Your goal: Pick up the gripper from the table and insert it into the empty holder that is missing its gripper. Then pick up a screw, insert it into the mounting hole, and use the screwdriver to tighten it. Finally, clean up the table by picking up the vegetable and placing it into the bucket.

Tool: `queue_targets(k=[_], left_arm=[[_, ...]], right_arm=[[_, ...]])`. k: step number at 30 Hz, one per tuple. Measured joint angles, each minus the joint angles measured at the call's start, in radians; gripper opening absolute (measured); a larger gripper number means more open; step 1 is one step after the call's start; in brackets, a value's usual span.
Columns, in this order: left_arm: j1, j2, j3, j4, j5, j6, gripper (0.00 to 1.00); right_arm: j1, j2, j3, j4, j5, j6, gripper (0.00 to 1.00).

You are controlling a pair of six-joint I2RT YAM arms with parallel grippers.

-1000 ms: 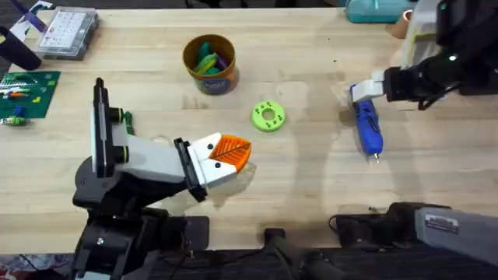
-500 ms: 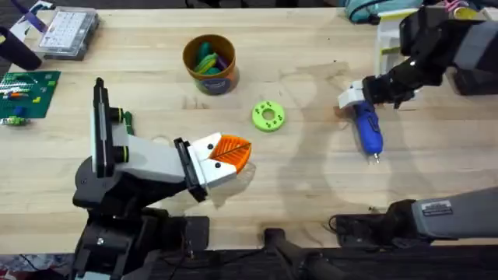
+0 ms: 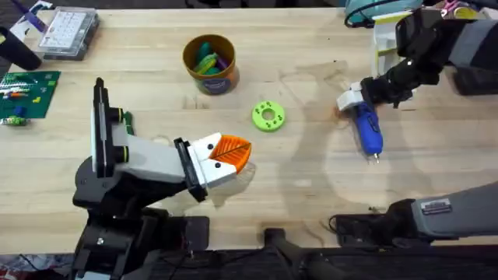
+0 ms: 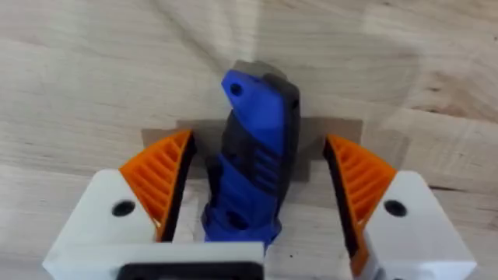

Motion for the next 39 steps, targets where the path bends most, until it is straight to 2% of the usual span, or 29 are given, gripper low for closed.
queue_targets(k=[15, 17, 18, 19, 23, 24, 25, 34, 39], left_arm=[[0.000, 0.000, 0.000, 0.000, 0.000, 0.000, 0.006], [0.000, 0.000, 0.000, 0.000, 0.000, 0.000, 0.006], [0.000, 0.000, 0.000, 0.000, 0.000, 0.000, 0.006], [0.000, 0.000, 0.000, 0.000, 0.000, 0.000, 0.006], [0.000, 0.000, 0.000, 0.000, 0.000, 0.000, 0.006], [0.000, 0.000, 0.000, 0.000, 0.000, 0.000, 0.006], [0.000, 0.000, 0.000, 0.000, 0.000, 0.000, 0.006], [0.000, 0.000, 0.000, 0.000, 0.000, 0.000, 0.006], [0.000, 0.000, 0.000, 0.000, 0.000, 0.000, 0.006]], right_arm=[[-0.001, 0.002, 0.006, -0.030, 0.000, -0.023, 0.990], [-0.001, 0.002, 0.006, -0.030, 0.000, -0.023, 0.958], [-0.001, 0.002, 0.006, -0.030, 0.000, -0.026, 0.900], [-0.001, 0.002, 0.006, -0.031, 0.000, -0.030, 0.776], [-0.002, 0.005, 0.006, -0.032, 0.005, -0.034, 0.174], [-0.003, 0.009, 0.006, -0.031, 0.005, -0.035, 0.075], [-0.004, 0.011, 0.007, -0.030, 0.006, -0.035, 0.029], [-0.005, 0.013, 0.012, -0.043, 0.009, -0.034, 0.027], [-0.005, 0.029, 0.042, -0.119, 0.008, -0.034, 0.027]])
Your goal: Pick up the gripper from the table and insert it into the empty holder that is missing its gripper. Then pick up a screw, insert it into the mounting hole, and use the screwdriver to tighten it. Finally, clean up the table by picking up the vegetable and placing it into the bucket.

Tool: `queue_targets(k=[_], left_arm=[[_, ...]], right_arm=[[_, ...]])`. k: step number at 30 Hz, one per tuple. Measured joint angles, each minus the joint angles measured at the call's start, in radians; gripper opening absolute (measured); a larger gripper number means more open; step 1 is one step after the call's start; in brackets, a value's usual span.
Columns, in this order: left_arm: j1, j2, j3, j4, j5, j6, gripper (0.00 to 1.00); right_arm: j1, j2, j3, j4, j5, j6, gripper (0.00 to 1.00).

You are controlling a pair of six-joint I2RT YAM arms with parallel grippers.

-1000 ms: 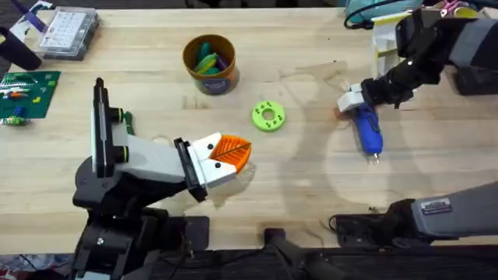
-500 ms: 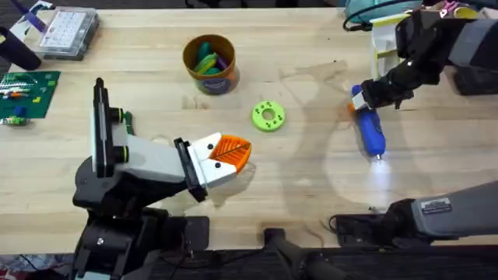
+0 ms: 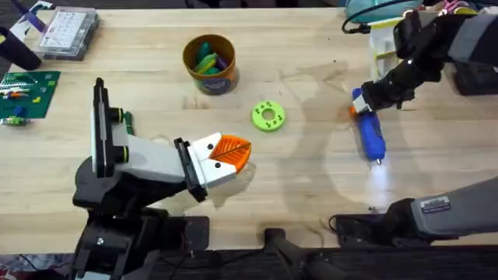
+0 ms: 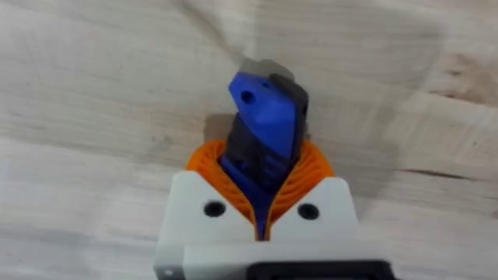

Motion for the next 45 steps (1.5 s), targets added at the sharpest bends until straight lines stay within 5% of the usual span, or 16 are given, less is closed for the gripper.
queue_targets(k=[9, 30, 45], left_arm=[[0.000, 0.000, 0.000, 0.000, 0.000, 0.000, 0.006], [0.000, 0.000, 0.000, 0.000, 0.000, 0.000, 0.006], [0.000, 0.000, 0.000, 0.000, 0.000, 0.000, 0.006]], right_arm=[[0.000, 0.013, 0.093, -0.120, -0.007, 0.001, 0.027], [-0.012, -0.171, 0.596, -0.323, -0.039, -0.003, 0.027], [0.042, -0.364, 0.716, -0.276, -0.214, 0.001, 0.027]])
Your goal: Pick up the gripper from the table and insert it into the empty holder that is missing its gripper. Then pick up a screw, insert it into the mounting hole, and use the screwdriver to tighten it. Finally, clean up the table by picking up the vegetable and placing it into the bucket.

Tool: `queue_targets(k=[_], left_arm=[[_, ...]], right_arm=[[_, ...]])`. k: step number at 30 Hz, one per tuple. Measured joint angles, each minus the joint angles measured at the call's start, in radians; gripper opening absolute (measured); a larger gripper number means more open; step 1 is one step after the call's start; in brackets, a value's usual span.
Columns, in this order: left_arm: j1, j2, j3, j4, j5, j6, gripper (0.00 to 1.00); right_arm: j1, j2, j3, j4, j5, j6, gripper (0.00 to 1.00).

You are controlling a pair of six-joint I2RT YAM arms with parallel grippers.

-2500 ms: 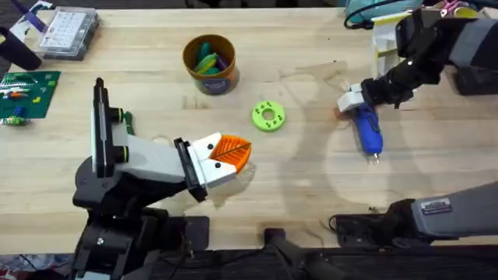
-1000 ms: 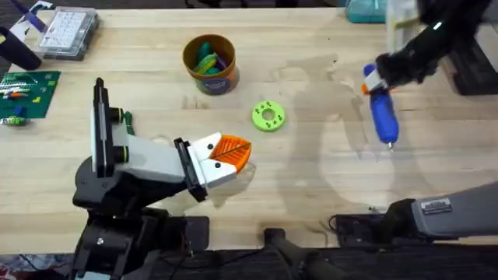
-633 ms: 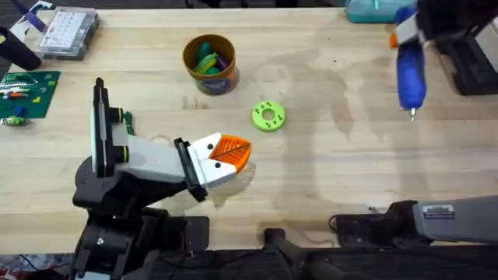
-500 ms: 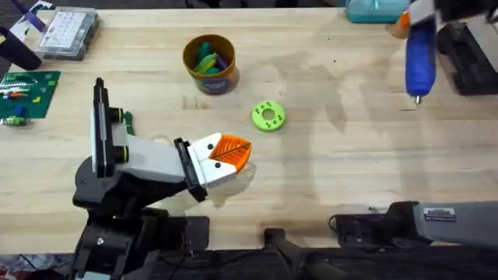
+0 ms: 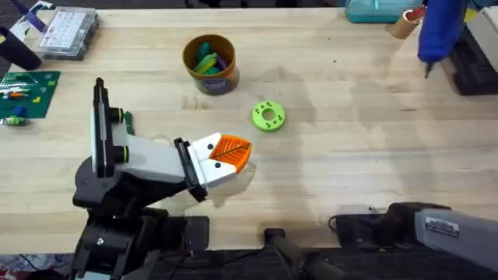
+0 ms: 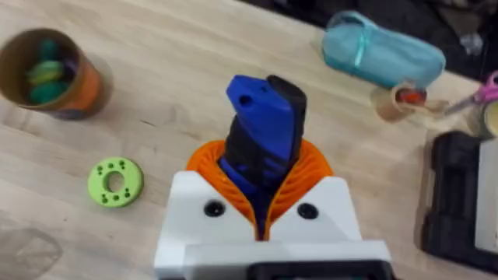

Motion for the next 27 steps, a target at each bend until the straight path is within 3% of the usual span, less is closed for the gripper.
queue_targets(k=[7, 17, 27], left_arm=[[0.000, 0.000, 0.000, 0.000, 0.000, 0.000, 0.006], [0.000, 0.000, 0.000, 0.000, 0.000, 0.000, 0.006], [0.000, 0.000, 0.000, 0.000, 0.000, 0.000, 0.006]], right_arm=[[0.040, -0.073, 0.002, 0.080, -0.091, 0.020, 0.027], [0.108, -0.082, 0.005, 0.277, -0.287, 0.068, 0.027], [0.299, -0.082, 0.006, 0.386, -0.430, 0.095, 0.027]])
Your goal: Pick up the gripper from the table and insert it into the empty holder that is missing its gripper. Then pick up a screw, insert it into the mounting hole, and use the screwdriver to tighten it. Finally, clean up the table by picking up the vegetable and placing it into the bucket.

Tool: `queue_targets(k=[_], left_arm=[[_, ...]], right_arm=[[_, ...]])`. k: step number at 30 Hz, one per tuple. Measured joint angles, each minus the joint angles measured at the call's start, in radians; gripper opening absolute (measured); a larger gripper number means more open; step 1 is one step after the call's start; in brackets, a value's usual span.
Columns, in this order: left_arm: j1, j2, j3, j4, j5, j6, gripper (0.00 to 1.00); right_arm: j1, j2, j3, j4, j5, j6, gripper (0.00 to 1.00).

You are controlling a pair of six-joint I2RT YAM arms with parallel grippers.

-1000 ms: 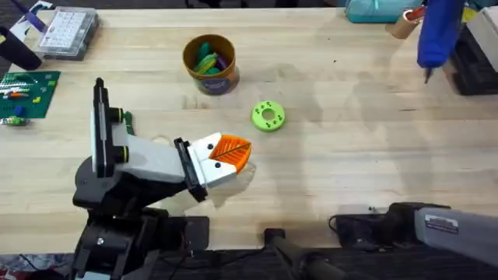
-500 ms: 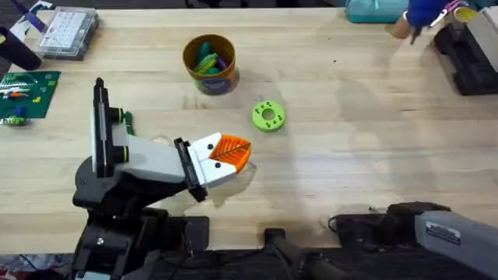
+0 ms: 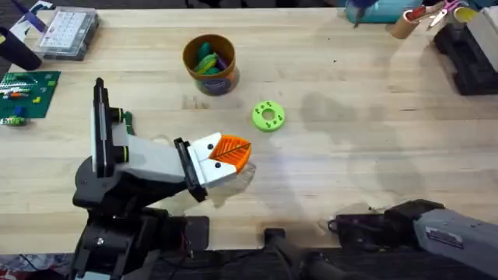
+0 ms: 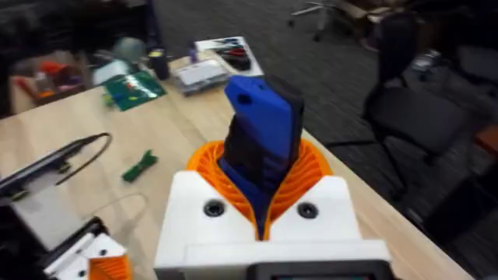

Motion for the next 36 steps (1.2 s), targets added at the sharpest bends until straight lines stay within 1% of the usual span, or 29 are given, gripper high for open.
queue_targets(k=[4, 12, 16, 19, 24, 30, 36], left_arm=[[0.000, 0.000, 0.000, 0.000, 0.000, 0.000, 0.006], [0.000, 0.000, 0.000, 0.000, 0.000, 0.000, 0.006], [0.000, 0.000, 0.000, 0.000, 0.000, 0.000, 0.006], [0.000, 0.000, 0.000, 0.000, 0.000, 0.000, 0.006], [0.000, 0.000, 0.000, 0.000, 0.000, 0.000, 0.006], [0.000, 0.000, 0.000, 0.000, 0.000, 0.000, 0.006], [0.000, 0.000, 0.000, 0.000, 0.000, 0.000, 0.006]], right_arm=[[0.081, 0.000, 0.000, 0.007, -0.015, 0.003, 0.027], [0.217, 0.000, 0.000, 0.047, -0.027, 0.032, 0.027], [0.252, 0.000, -0.002, 0.056, -0.030, 0.040, 0.027], [0.267, 0.000, -0.022, 0.122, -0.051, 0.046, 0.027], [0.278, 0.000, -0.115, 0.302, -0.125, 0.068, 0.027], [0.292, 0.001, -0.277, 0.533, -0.186, 0.130, 0.027], [0.355, 0.005, -0.391, 0.658, -0.216, 0.155, 0.027]])
